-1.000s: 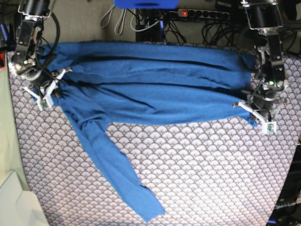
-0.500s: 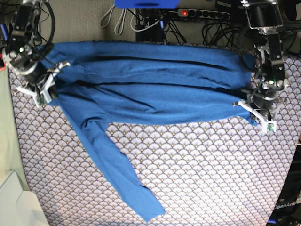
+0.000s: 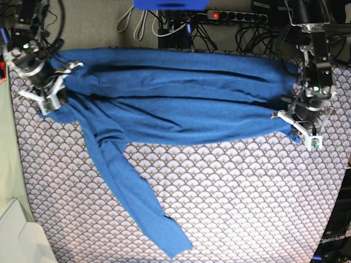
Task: Fold the T-shirt properly
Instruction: 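Hold the folded edge and shift the right gripper along the sleeve seam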
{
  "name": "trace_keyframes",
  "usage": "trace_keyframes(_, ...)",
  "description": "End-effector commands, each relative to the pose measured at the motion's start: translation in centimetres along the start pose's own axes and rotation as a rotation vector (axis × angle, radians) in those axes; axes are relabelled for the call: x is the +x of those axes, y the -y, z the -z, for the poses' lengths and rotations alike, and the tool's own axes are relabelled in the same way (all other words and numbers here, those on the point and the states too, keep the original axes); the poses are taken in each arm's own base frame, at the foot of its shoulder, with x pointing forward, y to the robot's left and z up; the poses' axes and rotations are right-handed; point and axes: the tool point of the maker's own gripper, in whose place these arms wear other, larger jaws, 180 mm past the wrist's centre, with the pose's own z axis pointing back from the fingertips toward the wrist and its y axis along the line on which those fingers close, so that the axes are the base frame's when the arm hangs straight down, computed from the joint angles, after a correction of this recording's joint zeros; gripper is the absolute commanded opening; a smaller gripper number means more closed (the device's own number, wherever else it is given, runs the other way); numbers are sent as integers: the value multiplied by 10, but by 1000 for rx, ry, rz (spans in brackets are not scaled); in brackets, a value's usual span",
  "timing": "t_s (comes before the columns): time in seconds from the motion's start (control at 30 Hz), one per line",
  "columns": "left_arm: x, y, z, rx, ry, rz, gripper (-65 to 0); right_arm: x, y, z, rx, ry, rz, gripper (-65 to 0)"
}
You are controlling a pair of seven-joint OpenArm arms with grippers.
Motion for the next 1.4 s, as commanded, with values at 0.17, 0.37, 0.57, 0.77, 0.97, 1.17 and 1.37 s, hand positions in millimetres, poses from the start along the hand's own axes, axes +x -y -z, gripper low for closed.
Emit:
trace_keyframes(0.17,16,-5,-2,11,48,7,-647,14,14,1,-31,7,-15,-567)
trace_keyframes(0.37,16,-5,-2,11,48,7,-647,13,19,3,-41,-38,-24,-352)
trace_keyframes(0.57,17,-4,-2,9,52,6,-647,8,19,11,-32,-54,1,-295)
trace_keyframes(0.77,20,-4,-2,9,57,6,-647,-6,20,25,-12,-87,42,-295)
trace_keyframes(0.97,20,-4,-1,9,58,5,-647,-8,12,36,25,-100,45,-295)
trace_keyframes(1.17,21,-4,-1,9,60,5,-647,-9,6,41,46,-104,45,-303)
trace_keyframes(1.37,21,-4,-1,9,60,5,-647,-26,-7,50,102,-163,26,-546)
